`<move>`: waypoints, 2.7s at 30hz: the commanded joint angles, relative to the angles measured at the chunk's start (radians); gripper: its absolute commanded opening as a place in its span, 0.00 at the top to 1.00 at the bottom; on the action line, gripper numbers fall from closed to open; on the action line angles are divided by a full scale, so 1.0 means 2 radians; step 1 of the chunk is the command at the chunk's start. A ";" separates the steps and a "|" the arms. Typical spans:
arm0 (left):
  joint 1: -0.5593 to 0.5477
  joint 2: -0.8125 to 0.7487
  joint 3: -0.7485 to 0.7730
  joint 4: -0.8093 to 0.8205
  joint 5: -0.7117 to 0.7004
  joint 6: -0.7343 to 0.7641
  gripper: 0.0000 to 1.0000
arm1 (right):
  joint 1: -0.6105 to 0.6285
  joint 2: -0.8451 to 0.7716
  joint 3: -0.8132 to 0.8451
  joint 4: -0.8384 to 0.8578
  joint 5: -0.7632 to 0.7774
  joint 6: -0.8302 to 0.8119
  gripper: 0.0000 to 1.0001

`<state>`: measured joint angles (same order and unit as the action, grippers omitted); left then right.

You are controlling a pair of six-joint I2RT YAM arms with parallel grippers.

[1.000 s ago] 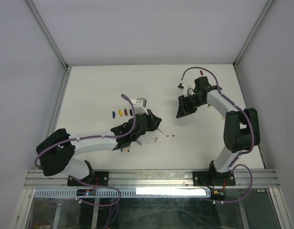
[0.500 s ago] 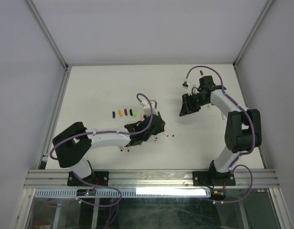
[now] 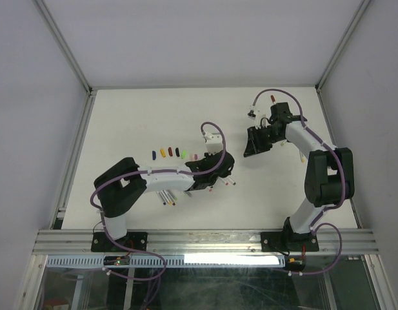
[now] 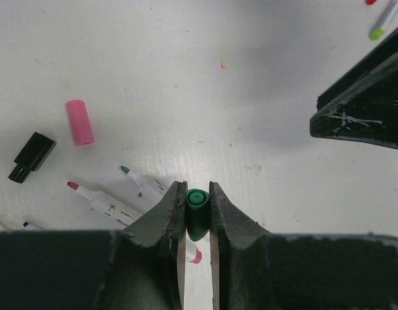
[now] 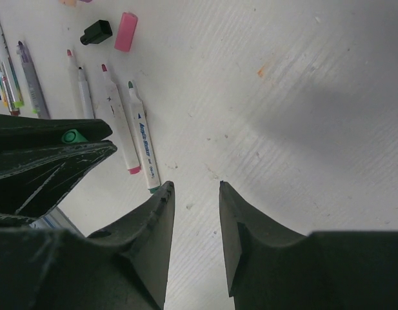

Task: Open the pen caps
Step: Place the pen cap at the center of the board.

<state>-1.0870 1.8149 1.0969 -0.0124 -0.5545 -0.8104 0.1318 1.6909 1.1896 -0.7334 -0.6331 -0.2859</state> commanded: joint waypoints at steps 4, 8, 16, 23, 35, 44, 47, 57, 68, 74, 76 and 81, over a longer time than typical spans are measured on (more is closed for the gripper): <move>0.013 0.031 0.054 -0.035 -0.042 0.011 1.00 | -0.007 -0.021 0.008 0.016 -0.003 0.003 0.64; 0.033 0.052 0.070 -0.038 -0.029 0.022 1.00 | -0.009 -0.021 0.008 0.016 -0.004 0.003 0.64; 0.053 0.083 0.093 -0.063 -0.040 0.032 0.99 | -0.011 -0.020 0.008 0.016 -0.008 0.003 0.64; 0.060 0.099 0.107 -0.080 -0.038 0.039 0.96 | -0.011 -0.020 0.008 0.016 -0.008 0.003 0.64; 0.060 0.110 0.115 -0.098 -0.040 0.034 0.83 | -0.015 -0.020 0.008 0.015 -0.014 0.003 0.64; 0.060 0.093 0.116 -0.099 -0.040 0.039 0.71 | -0.017 -0.023 0.008 0.015 -0.018 0.003 0.64; 0.059 0.085 0.118 -0.098 -0.036 0.044 0.71 | -0.018 -0.024 0.008 0.015 -0.019 0.004 0.64; 0.044 0.005 0.106 -0.093 -0.036 0.076 0.64 | -0.020 -0.039 0.001 0.024 -0.037 0.000 0.64; 0.043 -0.187 -0.087 0.056 0.005 0.149 0.43 | -0.029 -0.073 -0.015 0.049 -0.063 -0.001 0.64; 0.045 -0.288 -0.202 0.137 -0.031 0.189 0.05 | -0.036 -0.091 -0.019 0.065 -0.066 -0.004 0.64; 0.049 -0.303 -0.218 0.145 -0.041 0.205 0.01 | -0.038 -0.096 -0.019 0.069 -0.066 -0.007 0.64; 0.068 -0.315 -0.237 0.149 -0.033 0.235 0.01 | -0.044 -0.103 0.002 0.077 -0.045 -0.023 0.63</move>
<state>-0.9791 1.2198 0.6399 0.1886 -0.6033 -0.4244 0.0570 1.5345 1.1477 -0.6350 -0.7322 -0.2928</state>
